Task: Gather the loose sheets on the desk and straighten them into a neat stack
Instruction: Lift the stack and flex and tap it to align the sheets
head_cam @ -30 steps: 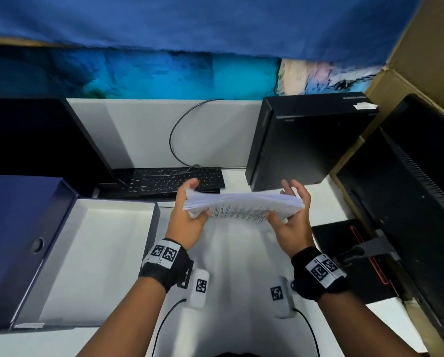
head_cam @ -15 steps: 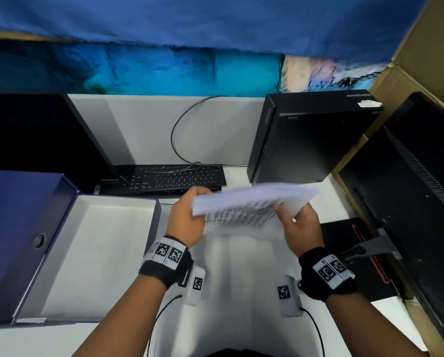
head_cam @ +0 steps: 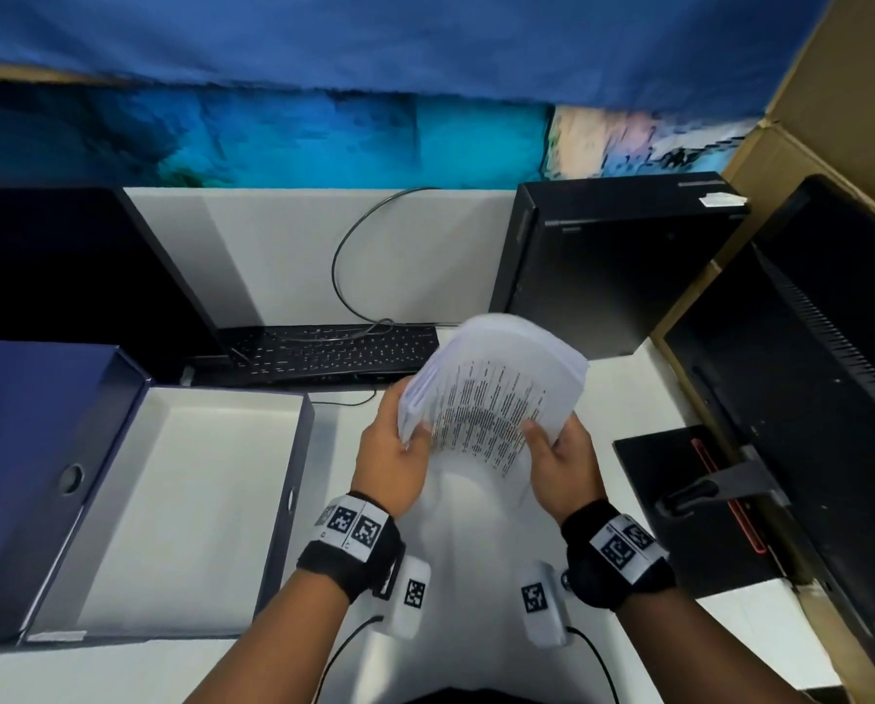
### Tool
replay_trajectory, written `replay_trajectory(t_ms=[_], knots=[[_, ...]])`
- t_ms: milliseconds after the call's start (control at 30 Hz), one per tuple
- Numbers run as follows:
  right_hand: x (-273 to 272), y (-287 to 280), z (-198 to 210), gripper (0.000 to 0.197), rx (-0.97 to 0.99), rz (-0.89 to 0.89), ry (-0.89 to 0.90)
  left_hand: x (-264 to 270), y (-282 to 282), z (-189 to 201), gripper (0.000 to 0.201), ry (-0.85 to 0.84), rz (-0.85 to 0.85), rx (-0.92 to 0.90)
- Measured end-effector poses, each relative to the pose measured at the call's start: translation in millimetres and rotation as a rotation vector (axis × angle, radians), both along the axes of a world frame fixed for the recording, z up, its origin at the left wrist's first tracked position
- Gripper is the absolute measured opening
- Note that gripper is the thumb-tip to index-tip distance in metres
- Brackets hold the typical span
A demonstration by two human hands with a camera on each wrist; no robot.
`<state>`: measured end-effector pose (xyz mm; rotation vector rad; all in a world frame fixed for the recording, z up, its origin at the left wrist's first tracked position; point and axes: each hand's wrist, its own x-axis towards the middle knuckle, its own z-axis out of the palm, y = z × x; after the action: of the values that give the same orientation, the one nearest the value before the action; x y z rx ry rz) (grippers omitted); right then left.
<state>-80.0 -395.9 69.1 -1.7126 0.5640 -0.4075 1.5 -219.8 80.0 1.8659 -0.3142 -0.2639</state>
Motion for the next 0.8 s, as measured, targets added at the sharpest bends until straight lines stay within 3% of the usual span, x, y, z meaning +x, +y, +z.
replay_trajectory(t_ms=[100, 233, 333, 433, 500, 567, 633, 733, 800], knots=[[2, 0, 1, 0.035, 0.006, -0.001, -0.012, 8, 0, -3, 0.040, 0.032, 0.024, 0.000], [-4, -7, -13, 0.055, 0.074, -0.076, 0.079, 12, 7, -8, 0.052, 0.113, 0.051, 0.011], [-5, -11, -12, 0.050, 0.032, -0.082, 0.087, 14, 8, 1, 0.063, 0.082, 0.090, -0.007], [-1, -14, 4, 0.035, -0.087, -0.001, 0.108, 15, 5, 22, 0.096, -0.129, 0.153, -0.023], [4, -18, 25, 0.034, -0.200, 0.061, 0.091, 15, 3, 50, 0.106, -0.373, 0.187, 0.122], [10, -23, 45, 0.028, -0.412, 0.124, 0.082, 16, 2, 79, 0.099, -0.613, 0.148, 0.353], [15, -24, 60, 0.024, -0.661, 0.203, 0.057, 24, 0, 95, 0.080, -0.696, -0.008, 0.462], [16, -21, 73, 0.027, -0.918, 0.280, -0.014, 38, 5, 98, 0.063, -0.433, -0.231, 0.328], [13, -19, 78, 0.026, -0.941, 0.305, -0.037, 37, 9, 98, 0.051, -0.357, -0.289, 0.334]])
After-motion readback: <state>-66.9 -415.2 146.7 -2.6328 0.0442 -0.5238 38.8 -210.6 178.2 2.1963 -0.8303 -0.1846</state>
